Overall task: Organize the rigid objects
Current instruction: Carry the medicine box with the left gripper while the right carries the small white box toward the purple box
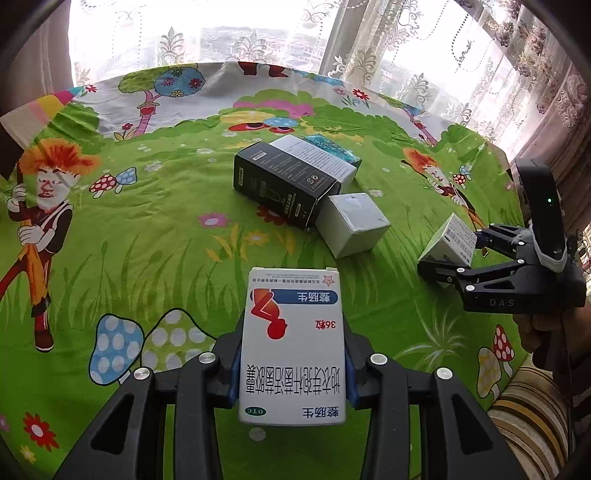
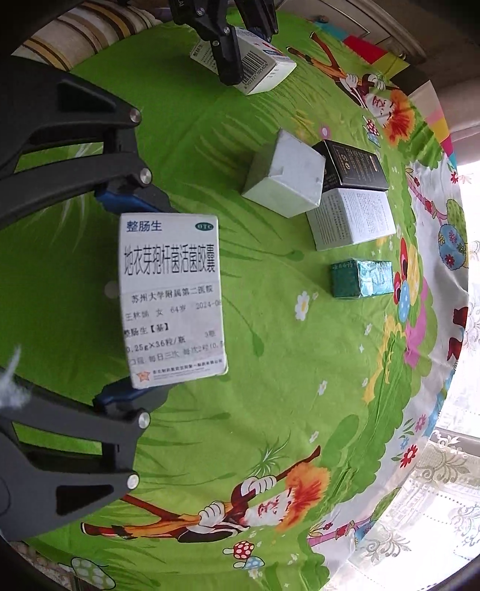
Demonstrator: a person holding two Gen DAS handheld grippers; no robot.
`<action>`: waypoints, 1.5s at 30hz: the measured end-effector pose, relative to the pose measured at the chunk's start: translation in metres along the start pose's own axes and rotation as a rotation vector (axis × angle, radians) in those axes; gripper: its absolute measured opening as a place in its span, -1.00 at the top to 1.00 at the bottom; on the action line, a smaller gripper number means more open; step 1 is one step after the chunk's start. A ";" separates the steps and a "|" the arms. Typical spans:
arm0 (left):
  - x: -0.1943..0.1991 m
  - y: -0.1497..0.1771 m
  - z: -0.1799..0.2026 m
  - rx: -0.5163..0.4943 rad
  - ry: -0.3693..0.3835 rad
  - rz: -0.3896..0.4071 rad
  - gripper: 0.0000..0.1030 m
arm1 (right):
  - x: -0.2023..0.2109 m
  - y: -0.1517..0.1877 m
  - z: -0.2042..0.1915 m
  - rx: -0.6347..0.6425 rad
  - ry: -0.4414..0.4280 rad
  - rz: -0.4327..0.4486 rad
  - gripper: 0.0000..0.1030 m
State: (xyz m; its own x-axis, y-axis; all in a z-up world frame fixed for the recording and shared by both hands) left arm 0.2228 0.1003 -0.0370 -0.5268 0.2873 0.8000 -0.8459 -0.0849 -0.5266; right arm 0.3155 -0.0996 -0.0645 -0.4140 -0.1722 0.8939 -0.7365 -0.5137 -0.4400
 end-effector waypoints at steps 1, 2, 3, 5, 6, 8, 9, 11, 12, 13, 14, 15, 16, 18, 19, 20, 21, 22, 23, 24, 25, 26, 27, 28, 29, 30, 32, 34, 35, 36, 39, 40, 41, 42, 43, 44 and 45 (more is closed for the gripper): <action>0.007 0.004 0.001 0.010 0.003 0.014 0.19 | 0.005 0.005 -0.002 -0.008 0.003 0.006 -0.43; 0.014 0.007 0.001 0.017 0.007 0.026 0.19 | 0.010 0.009 -0.004 -0.017 0.002 0.013 -0.43; 0.020 0.010 0.002 0.026 0.012 0.037 0.19 | 0.016 0.012 -0.006 -0.028 -0.001 0.020 -0.43; 0.032 0.017 0.003 0.041 0.016 0.059 0.19 | 0.025 0.019 -0.010 -0.047 -0.006 0.028 -0.43; 0.037 0.021 0.004 0.047 0.018 0.070 0.19 | 0.030 0.022 -0.012 -0.053 -0.007 0.031 -0.43; 0.047 0.028 0.006 0.056 0.025 0.087 0.19 | 0.038 0.027 -0.019 -0.062 -0.010 0.034 -0.43; 0.050 0.032 0.007 0.060 0.029 0.093 0.19 | 0.042 0.030 -0.023 -0.065 -0.014 0.035 -0.43; 0.058 0.040 0.008 0.070 0.036 0.104 0.19 | 0.050 0.034 -0.030 -0.068 -0.020 0.038 -0.43; 0.061 0.044 0.009 0.074 0.040 0.109 0.19 | 0.055 0.036 -0.034 -0.068 -0.024 0.040 -0.43; 0.065 0.049 0.010 0.078 0.043 0.116 0.19 | 0.058 0.038 -0.038 -0.066 -0.028 0.041 -0.43; 0.070 0.052 0.010 0.082 0.044 0.124 0.19 | 0.061 0.040 -0.043 -0.063 -0.031 0.041 -0.43; 0.074 0.056 0.011 0.084 0.043 0.132 0.19 | 0.064 0.042 -0.048 -0.059 -0.033 0.041 -0.43; 0.078 0.059 0.011 0.088 0.043 0.139 0.19 | 0.067 0.045 -0.053 -0.052 -0.037 0.041 -0.43; 0.084 0.064 0.010 0.094 0.041 0.150 0.19 | 0.072 0.047 -0.064 -0.038 -0.042 0.041 -0.43; 0.087 0.067 0.010 0.096 0.038 0.154 0.19 | 0.074 0.048 -0.069 -0.034 -0.045 0.042 -0.43; 0.089 0.070 0.009 0.099 0.035 0.158 0.19 | 0.077 0.048 -0.074 -0.033 -0.051 0.042 -0.43; 0.092 0.073 0.008 0.103 0.032 0.162 0.19 | 0.079 0.049 -0.080 -0.031 -0.056 0.040 -0.43; 0.094 0.076 0.007 0.110 0.030 0.164 0.19 | 0.081 0.050 -0.085 -0.029 -0.062 0.038 -0.43; 0.097 0.079 0.005 0.119 0.028 0.168 0.19 | 0.083 0.050 -0.091 -0.026 -0.069 0.035 -0.43; 0.099 0.082 0.003 0.128 0.026 0.173 0.19 | 0.085 0.050 -0.097 -0.022 -0.076 0.033 -0.43; 0.103 0.086 0.000 0.140 0.020 0.179 0.19 | 0.087 0.050 -0.103 -0.014 -0.085 0.031 -0.43; 0.106 0.088 -0.003 0.151 0.012 0.186 0.19 | 0.089 0.050 -0.110 -0.007 -0.092 0.029 -0.43; 0.110 0.092 -0.007 0.162 0.002 0.195 0.19 | 0.090 0.050 -0.116 0.000 -0.100 0.027 -0.43; 0.114 0.095 -0.010 0.172 -0.009 0.203 0.19 | 0.092 0.049 -0.123 0.008 -0.110 0.024 -0.43; 0.117 0.097 -0.014 0.182 -0.019 0.209 0.19 | 0.094 0.048 -0.129 0.014 -0.119 0.021 -0.43; 0.121 0.100 -0.019 0.195 -0.030 0.215 0.19 | 0.096 0.048 -0.136 0.021 -0.129 0.020 -0.43; 0.128 0.107 -0.030 0.220 -0.054 0.225 0.19 | 0.100 0.046 -0.150 0.041 -0.147 0.022 -0.43; 0.135 0.113 -0.041 0.244 -0.080 0.232 0.19 | 0.105 0.044 -0.164 0.066 -0.166 0.029 -0.43; 0.138 0.117 -0.048 0.260 -0.092 0.235 0.19 | 0.106 0.043 -0.171 0.078 -0.172 0.030 -0.43; 0.141 0.121 -0.054 0.274 -0.104 0.238 0.19 | 0.107 0.043 -0.178 0.091 -0.179 0.030 -0.43; 0.148 0.131 -0.073 0.315 -0.147 0.241 0.19 | 0.108 0.041 -0.195 0.117 -0.199 0.024 -0.43; 0.149 0.134 -0.078 0.330 -0.156 0.242 0.19 | 0.108 0.040 -0.201 0.126 -0.204 0.021 -0.43; 0.151 0.137 -0.084 0.343 -0.164 0.242 0.19 | 0.109 0.039 -0.206 0.135 -0.210 0.020 -0.43; 0.153 0.140 -0.089 0.355 -0.174 0.243 0.19 | 0.109 0.038 -0.212 0.144 -0.215 0.020 -0.43; 0.154 0.143 -0.094 0.366 -0.184 0.245 0.19 | 0.110 0.038 -0.219 0.155 -0.223 0.019 -0.43; 0.156 0.145 -0.098 0.376 -0.192 0.246 0.19 | 0.110 0.038 -0.224 0.166 -0.229 0.018 -0.43; 0.158 0.146 -0.102 0.388 -0.202 0.248 0.19 | 0.111 0.037 -0.231 0.180 -0.236 0.019 -0.43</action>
State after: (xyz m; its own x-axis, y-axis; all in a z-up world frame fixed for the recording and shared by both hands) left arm 0.0243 0.2304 -0.0174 -0.6889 0.0262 0.7244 -0.6417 -0.4869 -0.5926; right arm 0.1182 0.0564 -0.0014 -0.2755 -0.3628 0.8902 -0.6144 -0.6457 -0.4533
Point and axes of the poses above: each gripper's, at about its wrist camera, not at the fingertips, and x roughly against the way its jaws point, z to its right, y to its underside, the point moved 2 cm from there along -x, roughly the way its jaws point, and after that the axes turned 5 degrees about y, right-handed, at the moved point
